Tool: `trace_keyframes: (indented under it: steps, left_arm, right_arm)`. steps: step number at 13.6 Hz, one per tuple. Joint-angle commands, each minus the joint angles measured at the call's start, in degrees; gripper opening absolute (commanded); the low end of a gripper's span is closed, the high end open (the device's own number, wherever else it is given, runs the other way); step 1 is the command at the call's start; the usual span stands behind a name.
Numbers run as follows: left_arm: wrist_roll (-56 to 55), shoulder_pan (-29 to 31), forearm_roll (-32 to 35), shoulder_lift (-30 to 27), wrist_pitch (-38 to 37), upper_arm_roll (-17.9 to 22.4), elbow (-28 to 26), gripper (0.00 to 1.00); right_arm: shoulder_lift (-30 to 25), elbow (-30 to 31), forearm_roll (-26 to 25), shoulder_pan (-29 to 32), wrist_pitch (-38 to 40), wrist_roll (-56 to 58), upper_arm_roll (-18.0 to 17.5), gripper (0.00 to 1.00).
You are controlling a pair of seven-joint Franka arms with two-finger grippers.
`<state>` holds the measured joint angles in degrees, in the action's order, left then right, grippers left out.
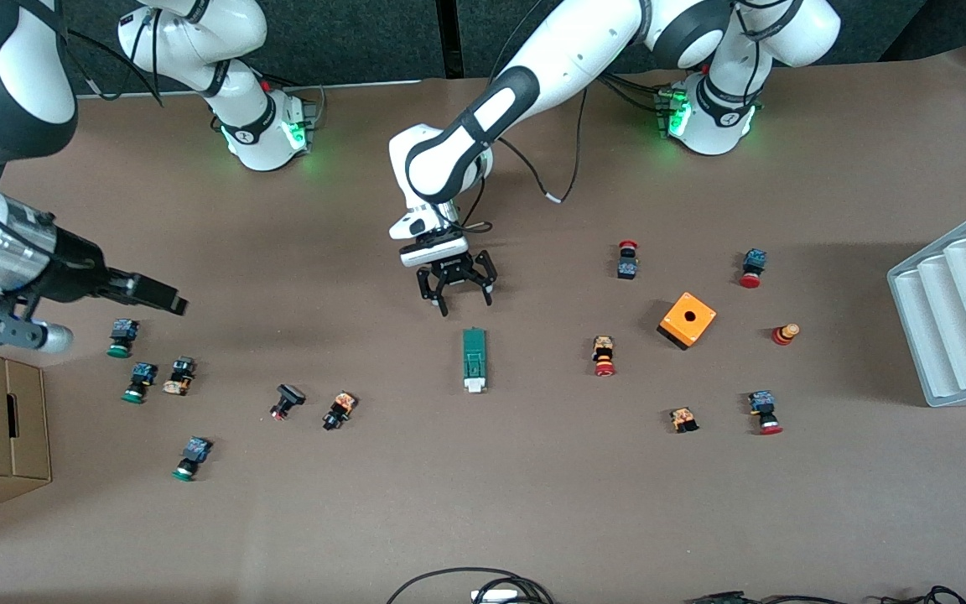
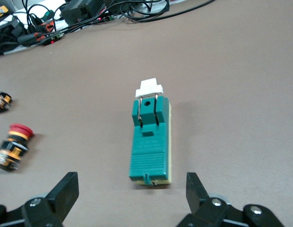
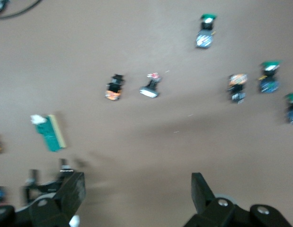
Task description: Close load switch with both arms
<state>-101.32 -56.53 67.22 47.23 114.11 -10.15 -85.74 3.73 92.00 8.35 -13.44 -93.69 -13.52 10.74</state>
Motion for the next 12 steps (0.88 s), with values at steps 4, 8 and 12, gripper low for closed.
trace_keyframes:
  steps: [4,8,12]
  left_arm:
    - [30.0,3.5,-13.8,-7.9,-1.6,0.1,-0.8,1.00]
    - [50.1,7.6,-25.7,-13.8,-3.2,0.1,-0.8,1.00]
    - [66.9,13.0,-36.4,-19.4,-5.9,0.1,-0.7,1.00]
  right_arm:
    - [-4.3,4.6,-4.1,5.0,-1.4,14.4,-0.4,1.00]
    - [-3.5,3.9,-5.0,4.8,-1.3,14.3,-0.4,1.00]
    - [-3.2,3.5,-5.2,4.8,-1.3,13.9,-0.4,1.00]
